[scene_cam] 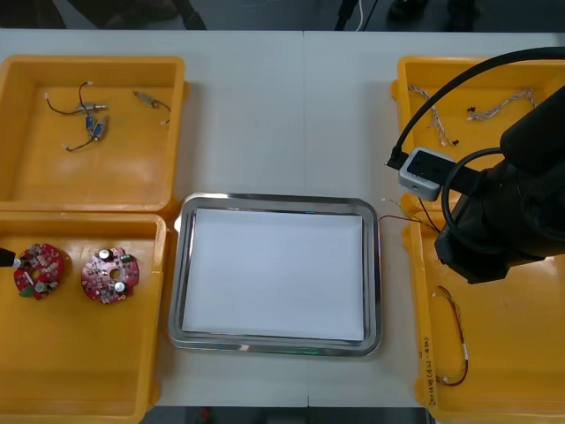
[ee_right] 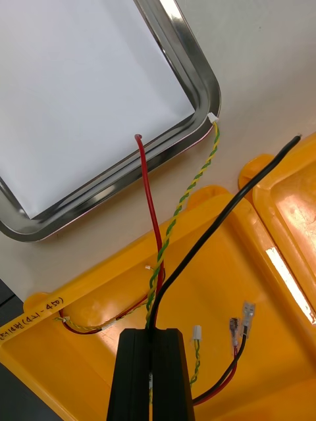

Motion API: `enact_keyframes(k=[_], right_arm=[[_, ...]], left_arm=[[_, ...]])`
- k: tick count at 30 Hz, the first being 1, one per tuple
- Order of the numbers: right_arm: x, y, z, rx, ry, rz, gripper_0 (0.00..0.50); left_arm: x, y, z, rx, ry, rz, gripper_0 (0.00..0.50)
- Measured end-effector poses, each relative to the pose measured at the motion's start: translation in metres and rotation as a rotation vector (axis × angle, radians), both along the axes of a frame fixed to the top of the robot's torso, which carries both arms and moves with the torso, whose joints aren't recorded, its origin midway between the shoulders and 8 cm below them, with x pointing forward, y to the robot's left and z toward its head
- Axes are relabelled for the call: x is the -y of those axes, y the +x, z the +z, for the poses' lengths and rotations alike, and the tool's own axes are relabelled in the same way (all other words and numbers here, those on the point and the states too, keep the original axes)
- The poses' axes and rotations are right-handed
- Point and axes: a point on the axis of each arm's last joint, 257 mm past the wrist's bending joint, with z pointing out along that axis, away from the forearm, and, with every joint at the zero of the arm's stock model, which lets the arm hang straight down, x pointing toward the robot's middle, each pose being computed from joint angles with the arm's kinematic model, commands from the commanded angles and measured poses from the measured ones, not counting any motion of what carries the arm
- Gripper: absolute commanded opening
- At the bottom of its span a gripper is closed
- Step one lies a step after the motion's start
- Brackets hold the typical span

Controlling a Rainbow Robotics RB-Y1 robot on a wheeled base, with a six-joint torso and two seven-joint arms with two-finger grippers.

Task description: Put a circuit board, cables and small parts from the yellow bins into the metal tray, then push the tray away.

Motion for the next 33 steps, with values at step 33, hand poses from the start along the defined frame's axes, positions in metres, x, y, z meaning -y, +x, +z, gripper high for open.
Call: enact_keyframes(k=[33], right_arm=[[0.000,0.000,0.000,0.000,0.000,0.000,0.000]], left_arm=[[0.011,0.007,-0.034,0.083,-0.026,-0.028,0.500]])
